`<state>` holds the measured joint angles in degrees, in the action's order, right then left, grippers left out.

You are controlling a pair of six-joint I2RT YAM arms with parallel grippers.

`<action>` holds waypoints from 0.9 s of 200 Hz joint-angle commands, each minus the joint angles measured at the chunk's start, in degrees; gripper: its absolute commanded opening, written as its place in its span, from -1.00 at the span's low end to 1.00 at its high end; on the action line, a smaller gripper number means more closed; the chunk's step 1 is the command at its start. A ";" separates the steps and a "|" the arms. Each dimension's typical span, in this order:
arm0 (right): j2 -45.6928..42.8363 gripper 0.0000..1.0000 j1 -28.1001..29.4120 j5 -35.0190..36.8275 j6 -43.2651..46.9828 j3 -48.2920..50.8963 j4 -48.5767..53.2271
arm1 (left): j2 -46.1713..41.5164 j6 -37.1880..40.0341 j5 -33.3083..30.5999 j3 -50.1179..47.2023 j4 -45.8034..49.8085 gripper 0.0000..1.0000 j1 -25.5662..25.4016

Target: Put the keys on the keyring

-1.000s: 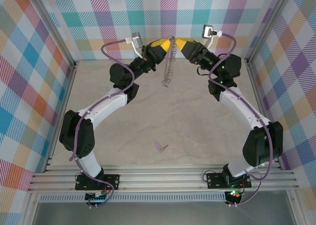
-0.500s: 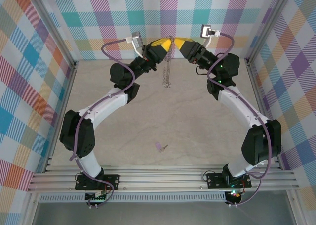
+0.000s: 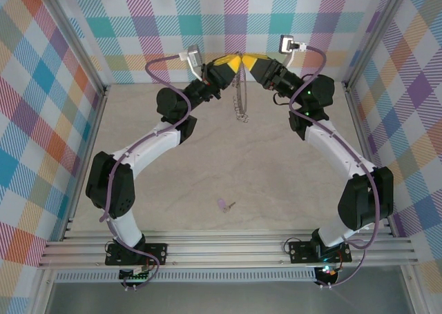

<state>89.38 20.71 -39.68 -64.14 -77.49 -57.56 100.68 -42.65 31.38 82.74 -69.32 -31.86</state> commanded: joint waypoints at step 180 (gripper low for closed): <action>-2.92 -1.00 0.03 -6.14 8.87 -0.80 8.78 | -2.06 3.98 3.07 2.16 9.84 -0.64 -0.75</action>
<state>87.77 19.46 -40.82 -58.63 -76.40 -50.96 100.66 -40.80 31.99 83.64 -63.59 -32.08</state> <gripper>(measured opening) 0.052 0.137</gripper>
